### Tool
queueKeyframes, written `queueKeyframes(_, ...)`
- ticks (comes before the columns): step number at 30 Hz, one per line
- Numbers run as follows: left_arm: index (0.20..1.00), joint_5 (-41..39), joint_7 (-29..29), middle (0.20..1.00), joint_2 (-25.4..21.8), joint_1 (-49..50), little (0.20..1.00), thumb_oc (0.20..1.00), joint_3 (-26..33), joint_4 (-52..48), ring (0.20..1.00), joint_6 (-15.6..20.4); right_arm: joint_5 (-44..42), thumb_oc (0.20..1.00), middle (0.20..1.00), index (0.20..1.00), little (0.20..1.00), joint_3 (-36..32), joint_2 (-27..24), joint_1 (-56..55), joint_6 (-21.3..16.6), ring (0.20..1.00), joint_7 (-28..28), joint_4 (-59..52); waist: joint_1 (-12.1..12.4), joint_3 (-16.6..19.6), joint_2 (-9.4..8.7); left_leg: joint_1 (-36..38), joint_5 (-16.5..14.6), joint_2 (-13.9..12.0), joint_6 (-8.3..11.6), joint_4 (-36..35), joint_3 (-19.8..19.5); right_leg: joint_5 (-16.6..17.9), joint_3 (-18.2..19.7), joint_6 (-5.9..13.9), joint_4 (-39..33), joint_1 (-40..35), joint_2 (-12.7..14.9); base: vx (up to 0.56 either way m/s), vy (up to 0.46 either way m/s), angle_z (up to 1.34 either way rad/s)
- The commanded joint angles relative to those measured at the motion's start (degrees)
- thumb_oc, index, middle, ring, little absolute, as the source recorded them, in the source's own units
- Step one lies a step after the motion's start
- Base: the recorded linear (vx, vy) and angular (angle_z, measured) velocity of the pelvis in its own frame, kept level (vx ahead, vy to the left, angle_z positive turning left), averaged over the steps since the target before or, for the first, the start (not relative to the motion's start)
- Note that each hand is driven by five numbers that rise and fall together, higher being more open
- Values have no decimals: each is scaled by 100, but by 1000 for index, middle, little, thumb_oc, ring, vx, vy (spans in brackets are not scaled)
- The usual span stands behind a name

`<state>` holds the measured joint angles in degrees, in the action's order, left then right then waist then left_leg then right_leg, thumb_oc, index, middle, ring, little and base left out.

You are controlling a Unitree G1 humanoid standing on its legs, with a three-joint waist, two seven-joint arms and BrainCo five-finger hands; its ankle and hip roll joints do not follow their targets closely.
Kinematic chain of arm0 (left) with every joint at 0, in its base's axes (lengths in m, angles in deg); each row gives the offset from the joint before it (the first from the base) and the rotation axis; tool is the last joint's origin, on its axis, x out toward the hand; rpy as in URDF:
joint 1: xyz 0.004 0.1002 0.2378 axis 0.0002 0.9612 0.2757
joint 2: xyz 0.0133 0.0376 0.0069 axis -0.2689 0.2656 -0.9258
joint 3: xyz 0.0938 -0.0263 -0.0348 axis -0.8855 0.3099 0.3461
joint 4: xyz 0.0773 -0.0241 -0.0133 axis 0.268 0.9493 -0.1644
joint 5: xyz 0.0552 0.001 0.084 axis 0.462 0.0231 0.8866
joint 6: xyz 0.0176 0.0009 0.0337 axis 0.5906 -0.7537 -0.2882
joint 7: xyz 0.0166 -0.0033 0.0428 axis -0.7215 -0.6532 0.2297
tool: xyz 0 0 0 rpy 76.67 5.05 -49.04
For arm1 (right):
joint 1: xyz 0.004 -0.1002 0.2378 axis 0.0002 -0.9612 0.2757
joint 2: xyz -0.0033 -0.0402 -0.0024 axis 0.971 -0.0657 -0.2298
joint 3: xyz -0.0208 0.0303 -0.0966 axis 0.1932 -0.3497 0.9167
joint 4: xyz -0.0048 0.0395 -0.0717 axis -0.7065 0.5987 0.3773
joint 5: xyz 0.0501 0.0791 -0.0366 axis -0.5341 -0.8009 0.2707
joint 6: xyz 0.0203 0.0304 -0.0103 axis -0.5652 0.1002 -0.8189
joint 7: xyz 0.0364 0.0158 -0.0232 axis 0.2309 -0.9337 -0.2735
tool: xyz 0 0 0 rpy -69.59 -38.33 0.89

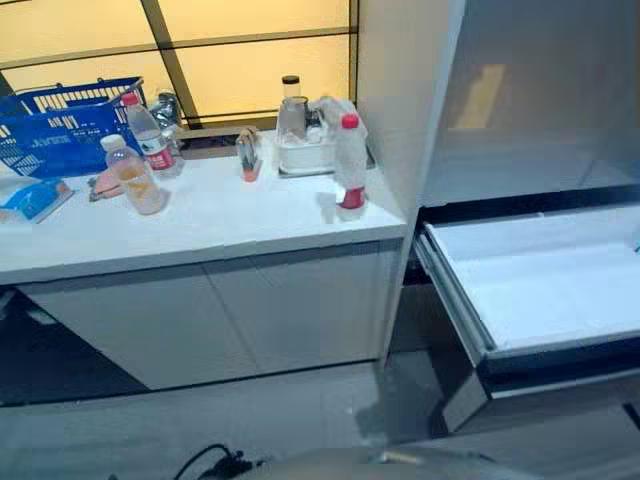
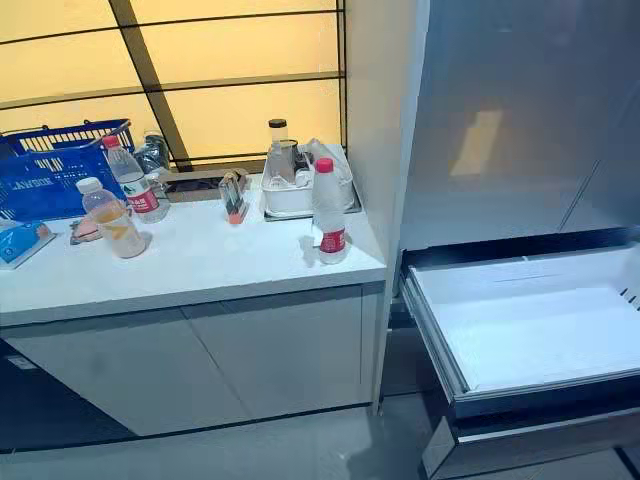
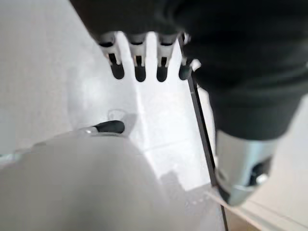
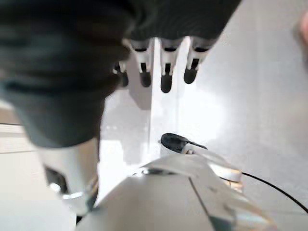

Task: Take the drinks into the refrigerator

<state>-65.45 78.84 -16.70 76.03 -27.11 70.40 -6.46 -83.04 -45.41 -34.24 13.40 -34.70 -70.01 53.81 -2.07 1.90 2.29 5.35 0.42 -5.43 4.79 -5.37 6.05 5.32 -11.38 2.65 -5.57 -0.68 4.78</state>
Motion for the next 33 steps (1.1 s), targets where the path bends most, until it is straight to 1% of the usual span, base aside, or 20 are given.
queueKeyframes(1,1000,-196,-85,1000,85,-422,1000,1000,224,363,1000,89,80,1000,1000,1000,1000,63,129,288,82,1000,7,530,24,-224,-360,-9,-263,307,-153,37,-16,-247,-98,571,57,-463,386,-328,530,-32)
queueKeyframes(10,1000,-222,-33,1000,104,-410,1000,1000,242,368,1000,112,51,1000,1000,1000,1000,119,150,354,34,1000,45,411,33,-246,-362,-46,-240,300,-148,37,-17,-238,-86,573,57,-424,379,0,0,0)
queueKeyframes(15,1000,-405,-13,1000,59,-424,1000,1000,235,40,1000,242,11,1000,1000,1000,1000,104,113,369,-6,1000,104,353,39,-282,-354,-73,-232,303,-146,37,-38,-225,-95,576,57,-404,383,0,0,0)
queueKeyframes(19,1000,-329,64,1000,11,-437,1000,1000,114,-226,1000,369,8,1000,1000,1000,1000,113,91,370,-43,1000,134,302,39,-336,-349,-90,-223,305,-145,37,-41,-213,-94,581,57,-388,381,0,0,0)
queueKeyframes(20,1000,-326,86,1000,-2,-433,1000,1000,55,-425,1000,443,1,1000,1000,1000,1000,111,78,367,-59,1000,144,281,35,-365,-348,-99,-222,306,-146,37,-41,-208,-90,582,57,-378,382,-45,-4,0)
queueKeyframes(21,1000,-430,90,1000,-53,-365,1000,1000,-37,-916,1000,535,8,1000,1000,1000,1000,125,39,369,-83,1000,174,223,42,-429,-341,-128,-210,309,-148,37,-52,-194,-85,586,57,-358,387,-55,-3,0)
queueKeyframes(22,1000,-457,87,1000,-90,-326,1000,1000,-64,-1125,1000,558,-2,1000,1000,1000,1000,118,25,364,-100,1000,176,196,45,-453,-337,-134,-205,310,-148,37,-54,-186,-87,587,57,-352,387,-55,1,0)
queueKeyframes(25,1000,-521,-36,1000,-313,68,1000,1000,-256,-2412,1000,729,-33,1000,1000,1000,1000,63,-44,297,-168,1000,162,38,72,-542,-322,-151,-193,314,-151,37,-65,-170,-93,596,57,-337,392,-25,0,1)
queueKeyframes(28,1000,-855,-255,1000,-547,488,1000,1000,-225,-3508,1000,785,-39,1000,1000,1000,1000,-9,-140,256,-189,1000,108,-31,99,-570,-314,-142,-186,305,-152,37,-69,-167,-86,602,57,-347,396,0,0,0)
queueKeyframes(29,1000,-855,-256,1000,-547,489,1000,1000,-225,-3509,1000,784,-39,1000,1000,1000,1000,-9,-140,255,-188,1000,108,-32,99,-570,-314,-142,-186,305,-152,37,-69,-167,-86,602,57,-347,396,0,0,0)
queueKeyframes(30,1000,-1173,-480,1000,-717,732,1000,1000,-170,-4325,1000,803,-35,1000,1000,1000,1000,-75,-224,333,-192,1000,39,-28,132,-563,-309,-127,-196,306,-157,37,-64,-168,-90,607,57,-361,397,0,0,0)
queueKeyframes(31,1000,-1176,-482,1000,-722,742,1000,1000,-167,-4341,1000,793,-36,1000,1000,1000,1000,-73,-223,332,-193,1000,38,-27,132,-561,-311,-126,-196,306,-157,37,-63,-168,-89,607,57,-362,397,0,0,0)
queueKeyframes(33,1000,-1379,-618,1000,-843,862,1000,1000,-144,-5011,1000,790,-38,1000,1000,1000,1000,-99,-256,398,-179,1000,3,-14,151,-560,-300,-121,-197,305,-162,37,-66,-168,-85,611,57,-367,400,5,1,-2)
